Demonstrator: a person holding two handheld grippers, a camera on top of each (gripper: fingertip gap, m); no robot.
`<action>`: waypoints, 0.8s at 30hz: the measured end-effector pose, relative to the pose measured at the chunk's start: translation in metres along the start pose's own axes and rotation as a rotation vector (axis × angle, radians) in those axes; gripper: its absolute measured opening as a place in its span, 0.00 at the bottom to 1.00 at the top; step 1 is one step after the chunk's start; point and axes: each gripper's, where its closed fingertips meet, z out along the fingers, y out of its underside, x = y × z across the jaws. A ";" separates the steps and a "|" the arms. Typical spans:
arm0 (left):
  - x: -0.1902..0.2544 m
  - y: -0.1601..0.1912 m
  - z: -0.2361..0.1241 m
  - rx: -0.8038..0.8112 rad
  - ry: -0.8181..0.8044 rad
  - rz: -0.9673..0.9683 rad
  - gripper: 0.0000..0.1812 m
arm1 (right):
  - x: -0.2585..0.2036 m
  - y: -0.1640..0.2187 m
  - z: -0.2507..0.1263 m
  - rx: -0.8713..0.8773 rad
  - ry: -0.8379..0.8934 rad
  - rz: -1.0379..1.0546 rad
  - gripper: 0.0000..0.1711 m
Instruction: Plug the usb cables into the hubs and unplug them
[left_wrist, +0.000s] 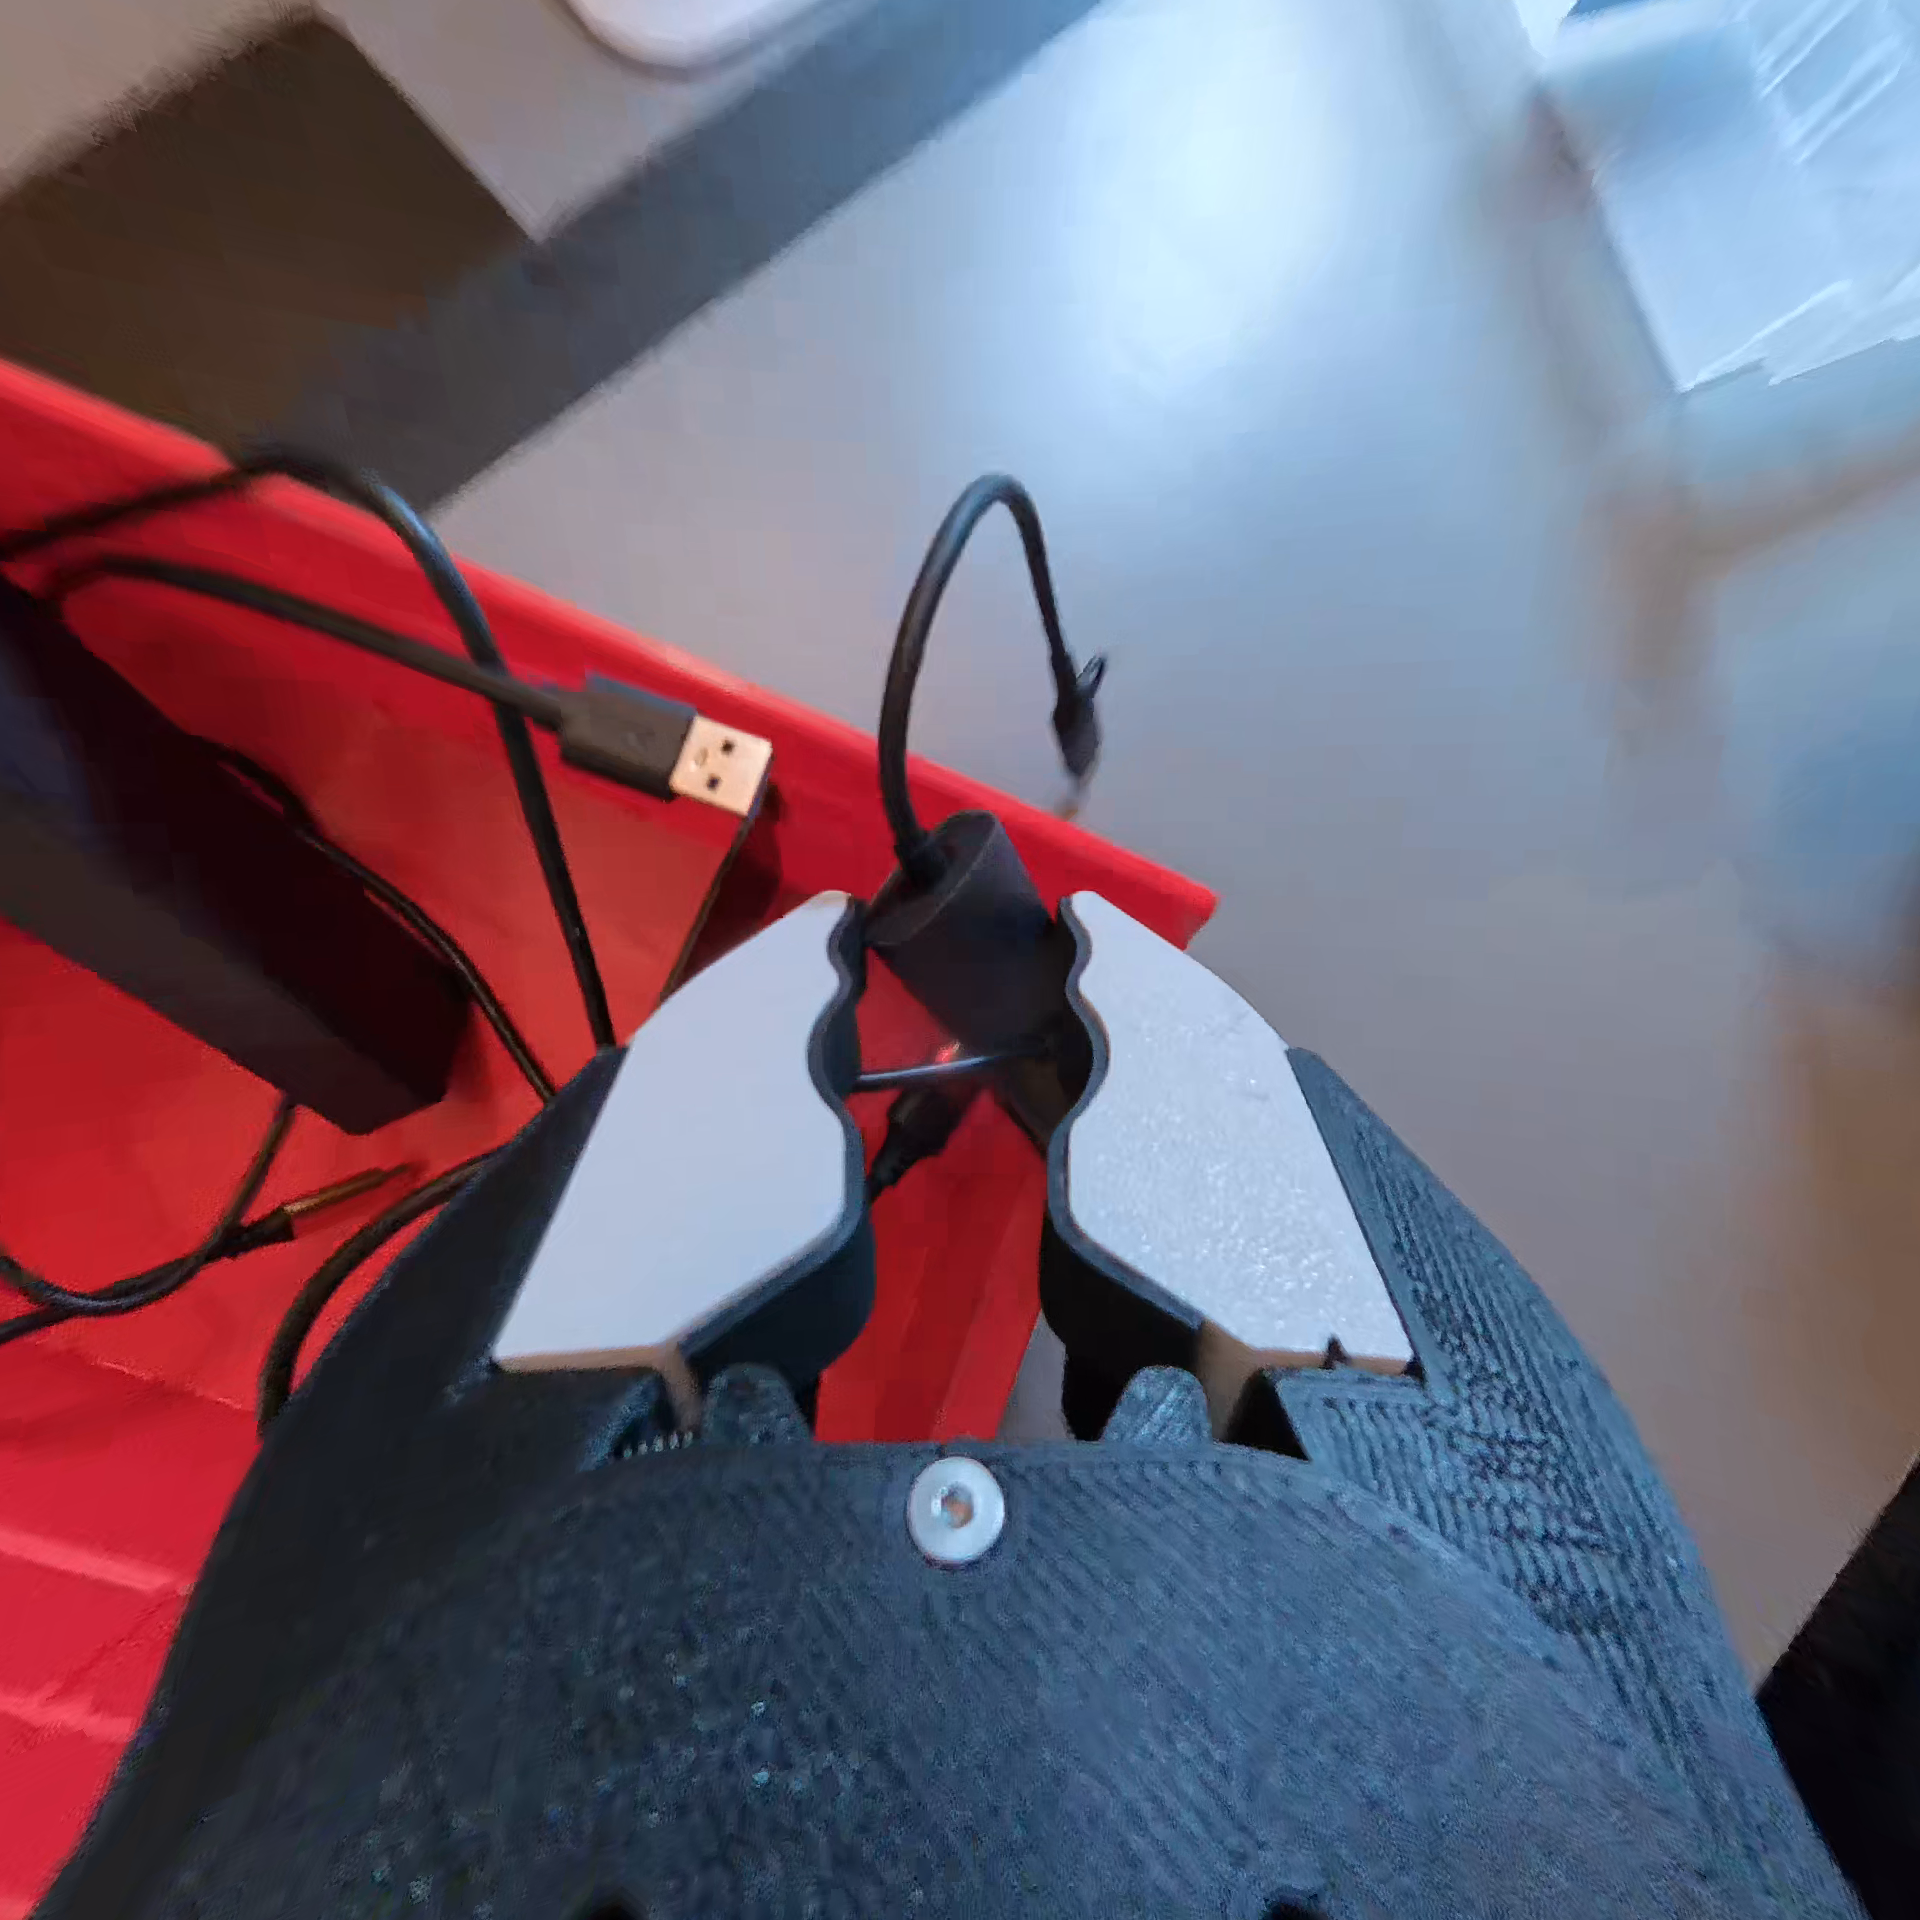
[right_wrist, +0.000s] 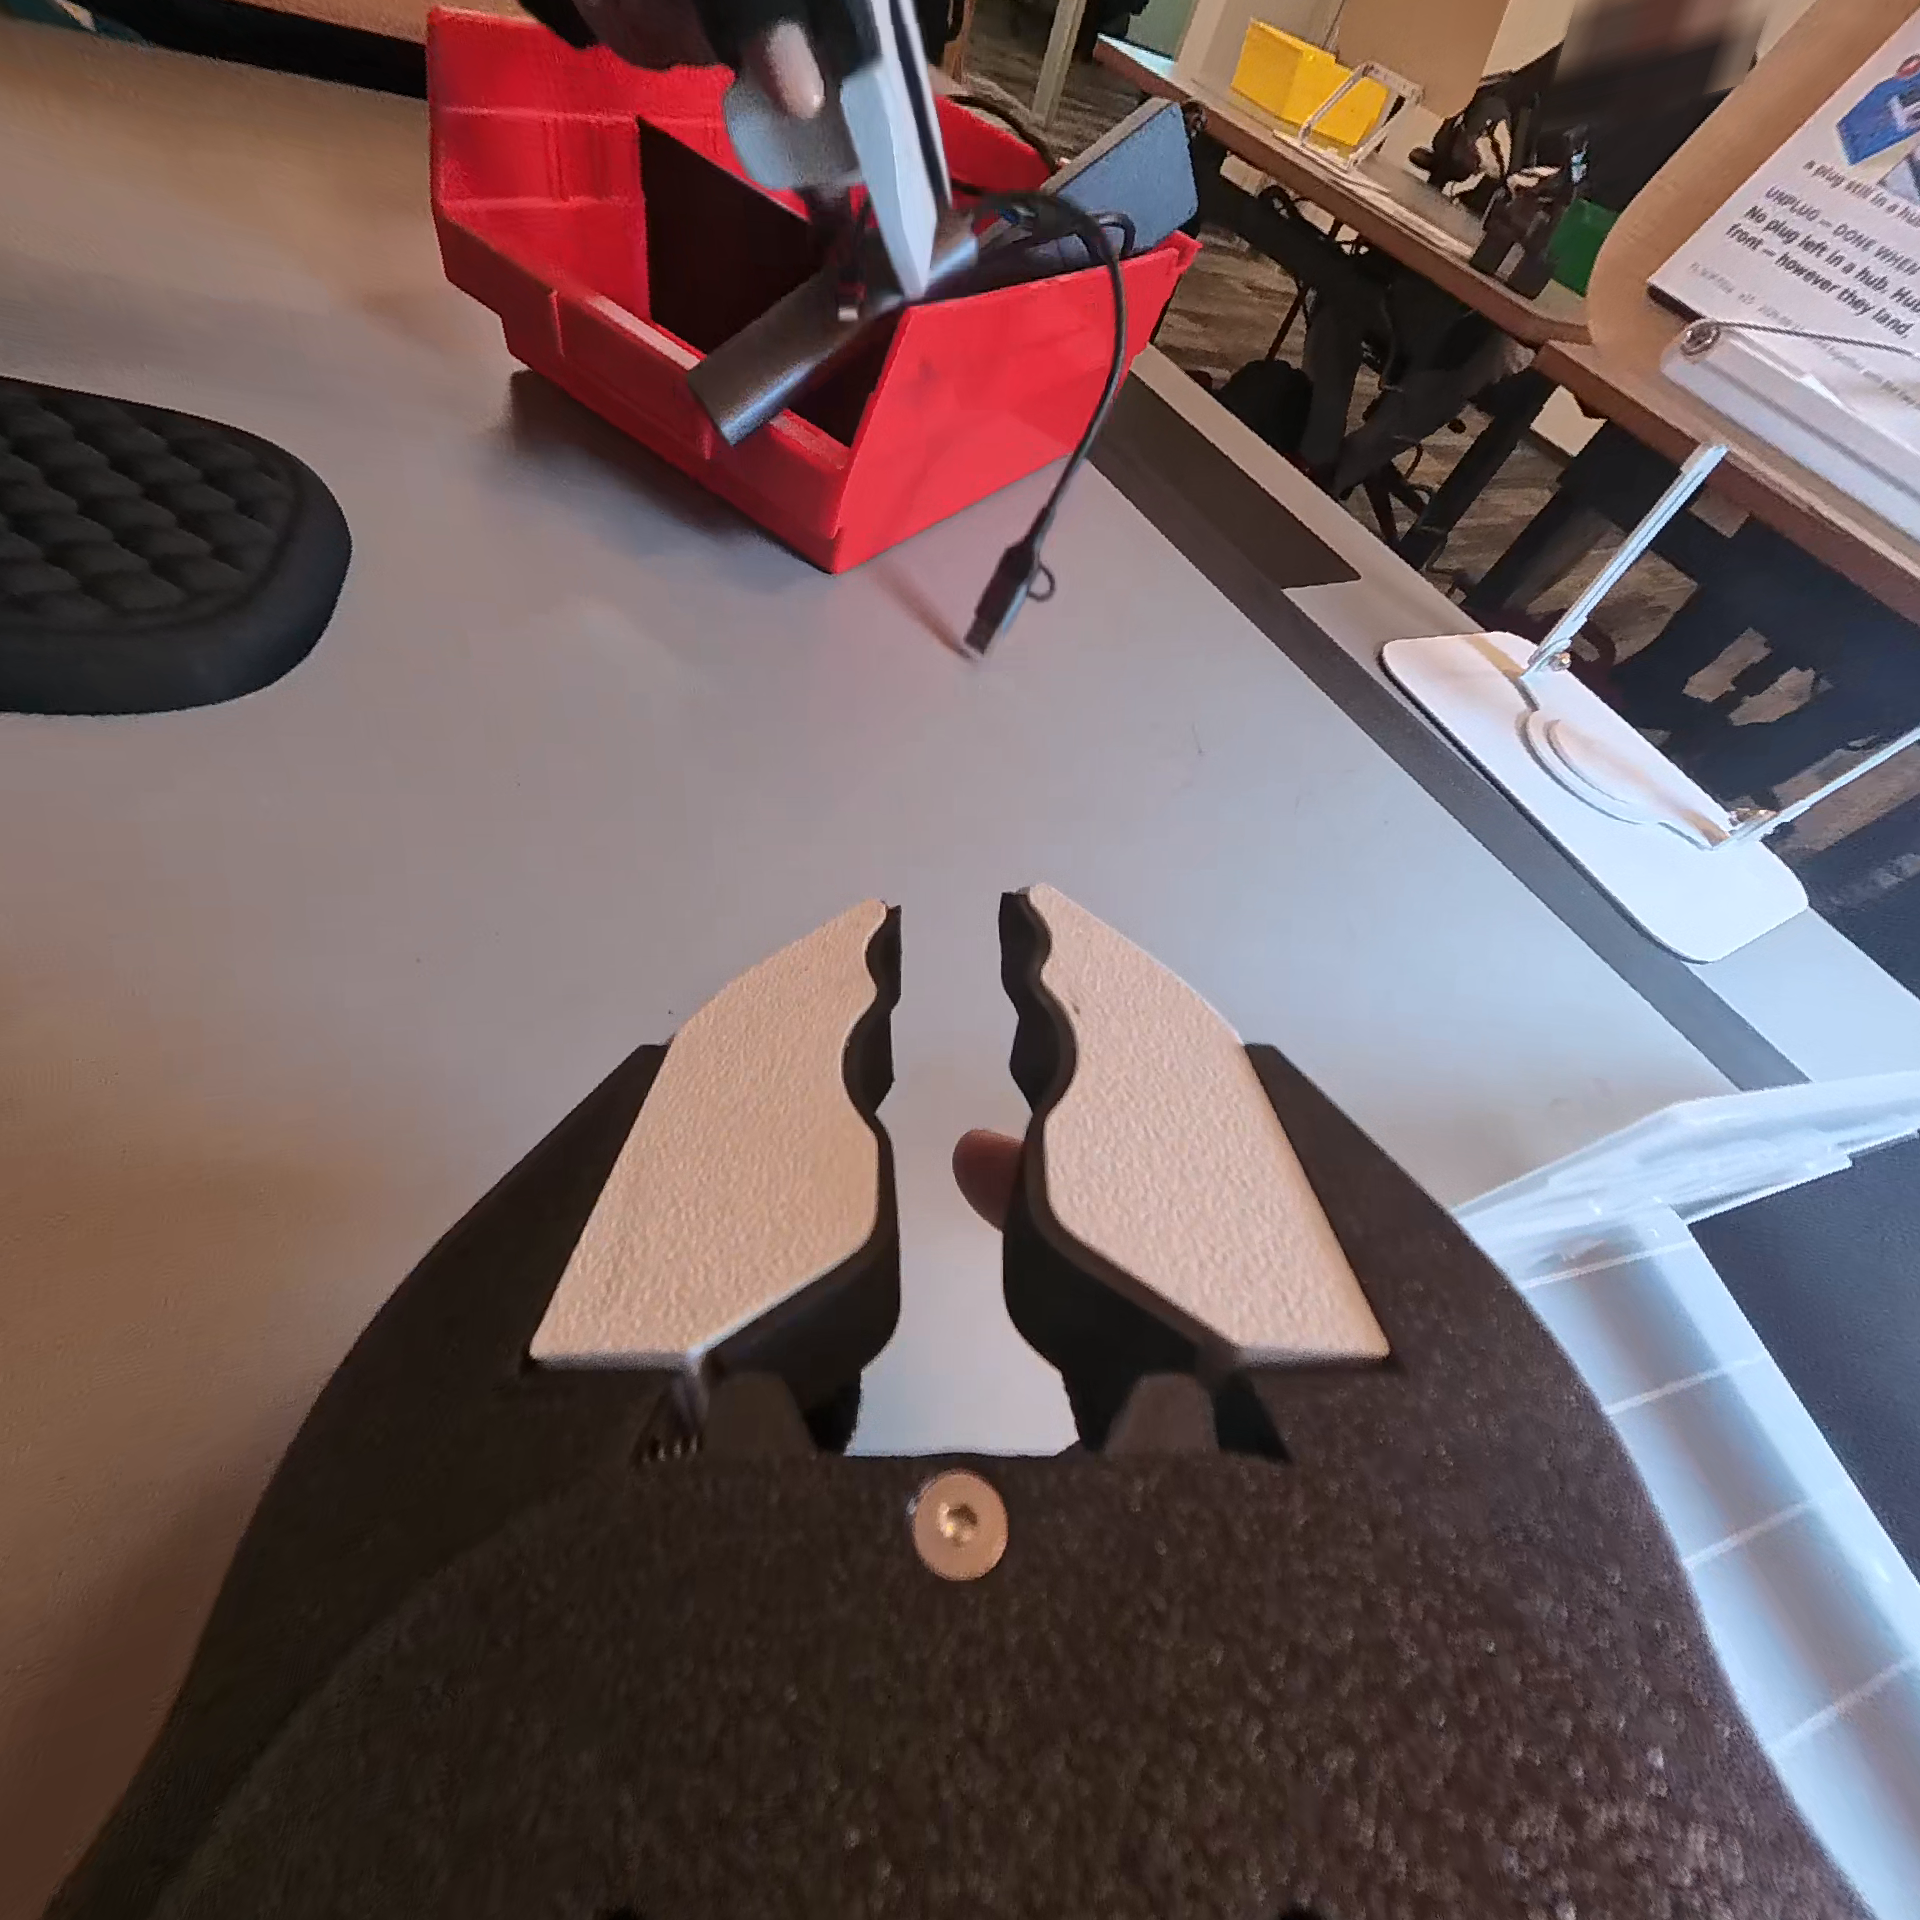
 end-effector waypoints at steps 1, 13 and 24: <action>0.002 -0.010 -0.011 0.052 -0.008 0.022 0.17 | 0.001 0.000 0.000 0.004 0.002 0.004 0.11; 0.168 -0.091 -0.102 0.766 0.449 0.219 0.09 | -0.021 -0.047 -0.001 0.265 -0.117 0.161 0.21; 0.231 -0.053 -0.029 0.664 0.921 -0.004 0.09 | 0.003 -0.078 -0.034 0.442 -0.195 0.243 0.10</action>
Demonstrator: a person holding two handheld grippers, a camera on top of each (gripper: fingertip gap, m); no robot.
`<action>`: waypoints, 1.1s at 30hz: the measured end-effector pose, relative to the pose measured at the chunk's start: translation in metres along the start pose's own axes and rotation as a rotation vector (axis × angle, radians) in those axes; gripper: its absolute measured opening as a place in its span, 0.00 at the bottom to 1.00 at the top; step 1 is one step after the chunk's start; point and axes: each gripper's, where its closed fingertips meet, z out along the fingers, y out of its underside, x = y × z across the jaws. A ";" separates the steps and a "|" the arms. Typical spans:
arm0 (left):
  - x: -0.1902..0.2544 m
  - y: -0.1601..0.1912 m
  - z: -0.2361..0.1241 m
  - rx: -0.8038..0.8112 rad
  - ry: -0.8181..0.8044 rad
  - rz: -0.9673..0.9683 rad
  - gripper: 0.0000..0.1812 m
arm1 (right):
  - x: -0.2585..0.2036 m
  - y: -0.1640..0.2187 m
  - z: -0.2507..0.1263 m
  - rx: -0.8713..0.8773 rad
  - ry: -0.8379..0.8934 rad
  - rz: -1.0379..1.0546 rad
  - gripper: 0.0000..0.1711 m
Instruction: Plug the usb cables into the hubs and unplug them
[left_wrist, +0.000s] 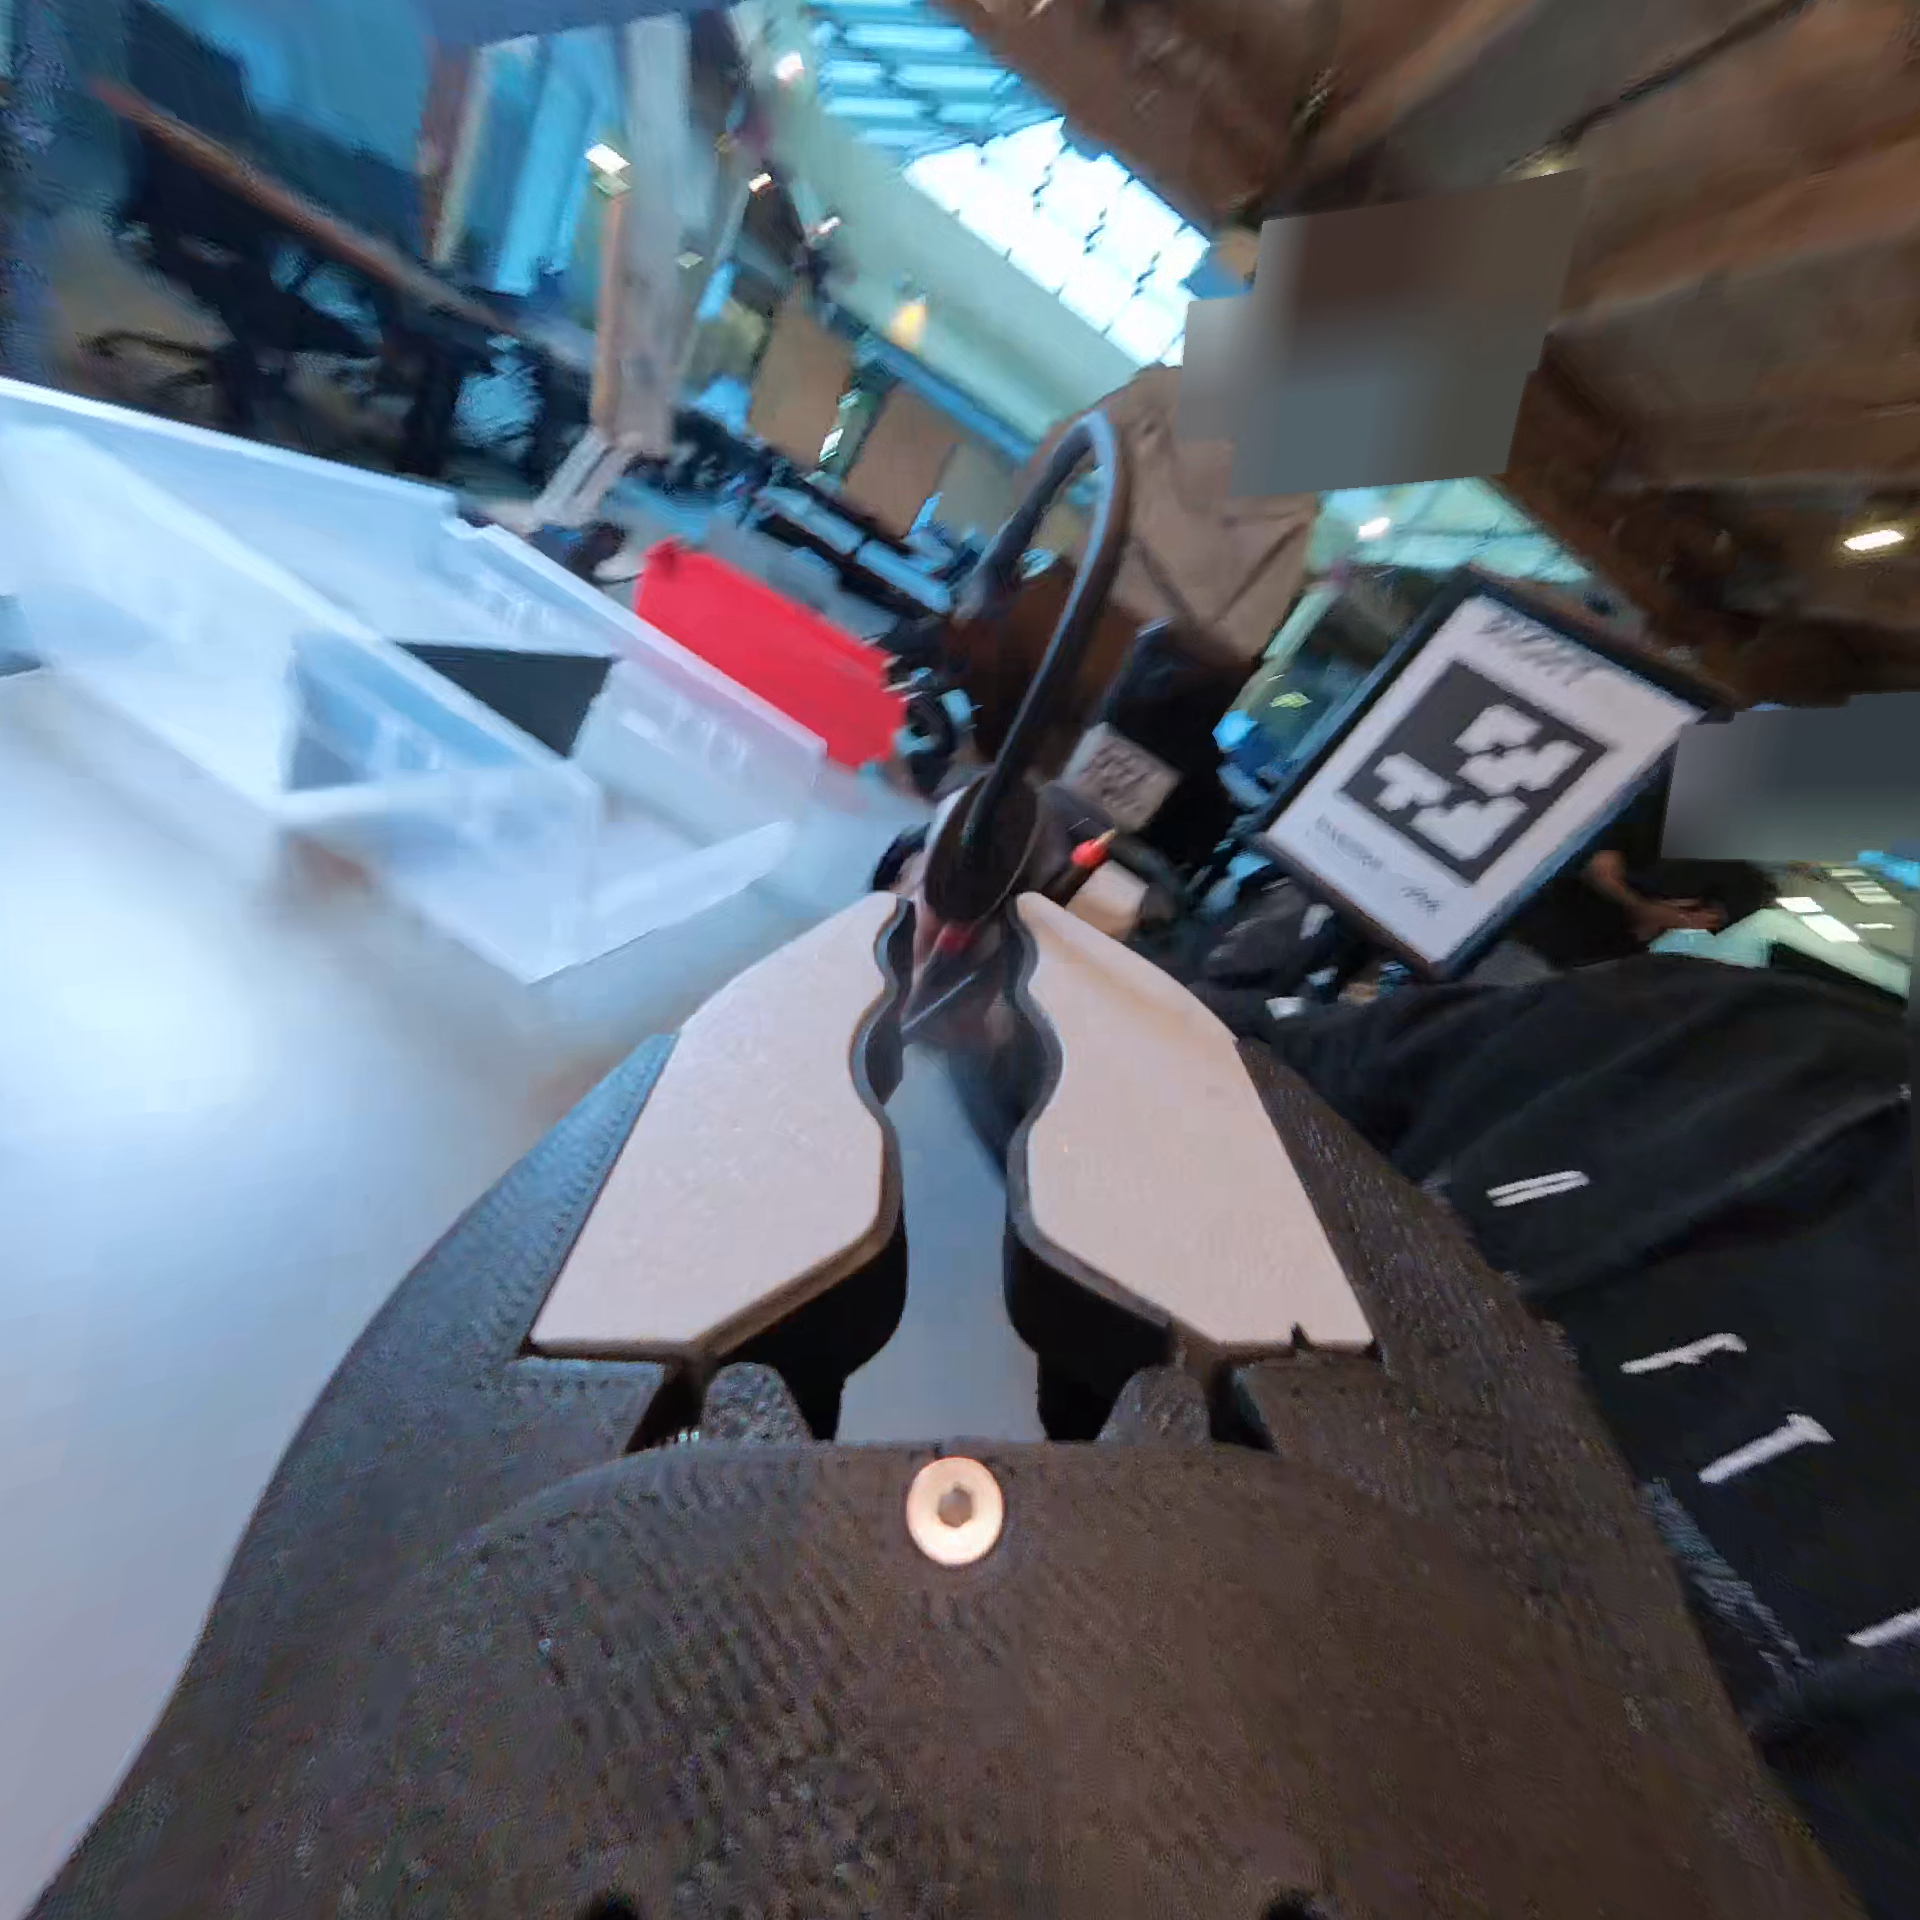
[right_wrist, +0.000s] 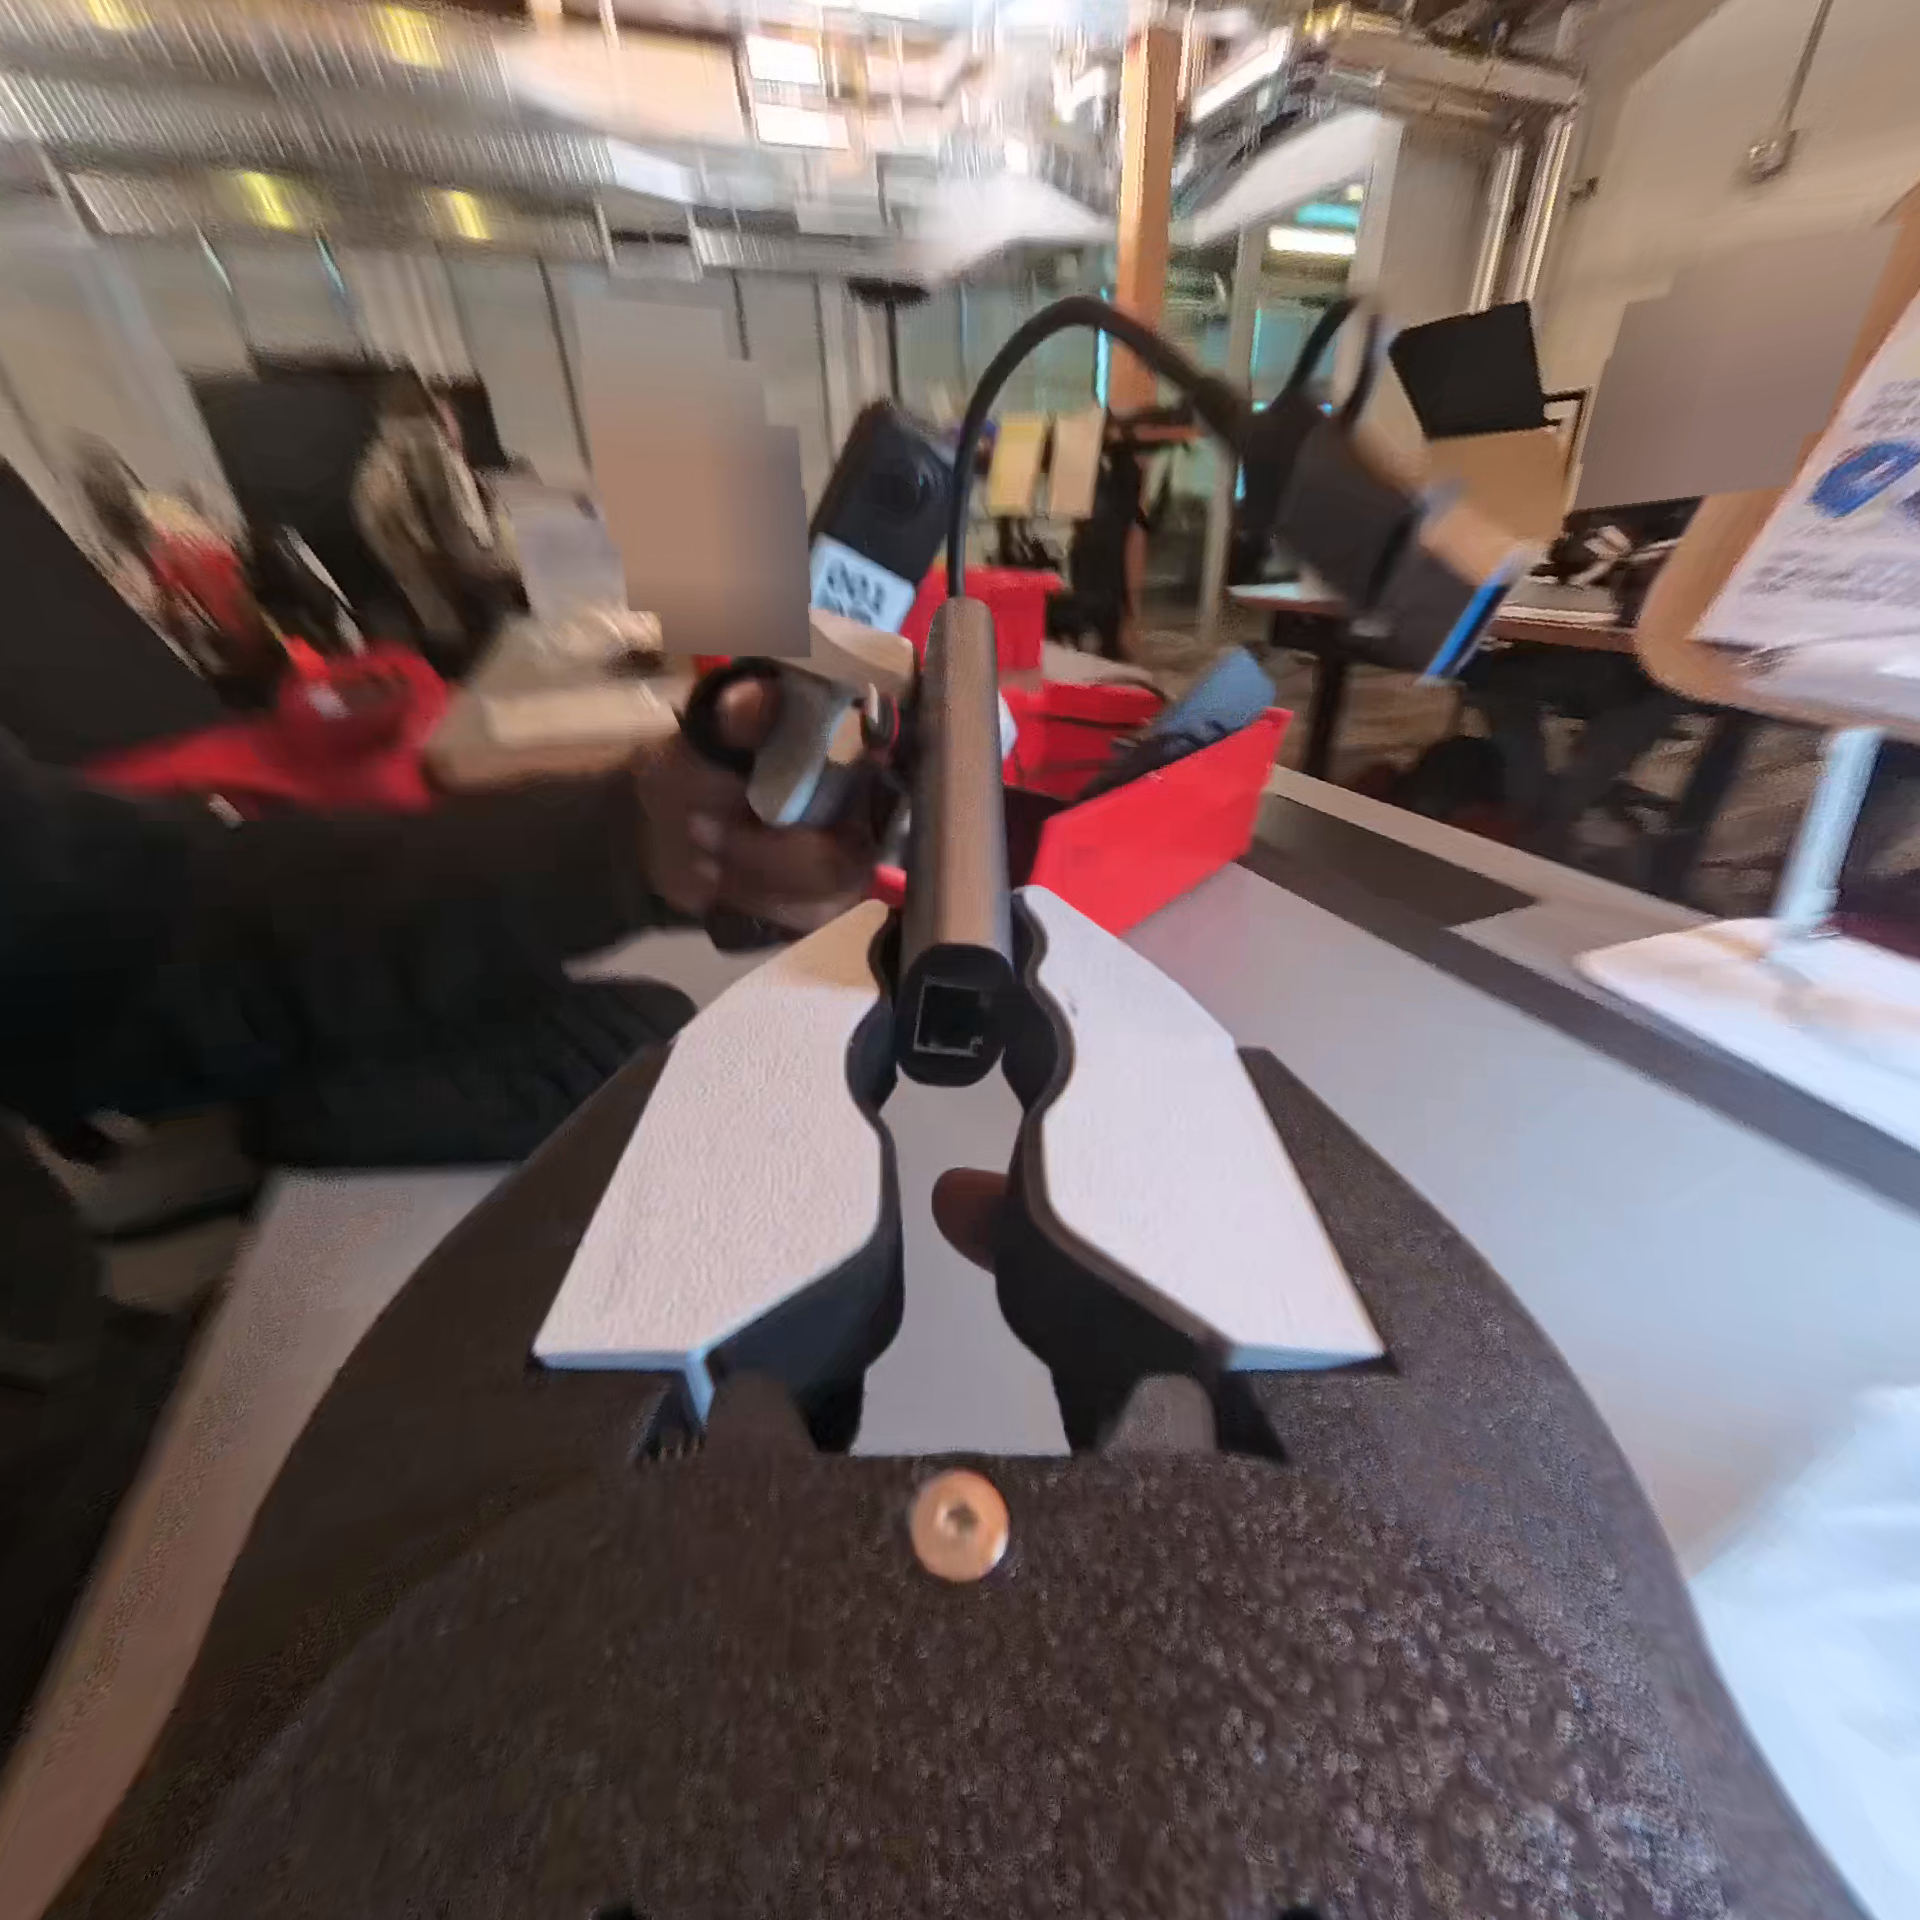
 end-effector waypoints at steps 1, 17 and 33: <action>-0.011 0.002 -0.008 -0.027 -0.069 0.030 0.09 | 0.004 -0.001 -0.004 -0.044 0.018 -0.065 0.10; -0.042 0.067 -0.001 -0.659 -0.591 1.114 0.19 | -0.011 0.048 0.027 -0.816 -0.054 -0.839 0.10; -0.018 0.069 -0.001 -0.421 -0.256 0.787 0.10 | -0.010 0.060 0.038 -0.634 -0.166 -0.591 0.17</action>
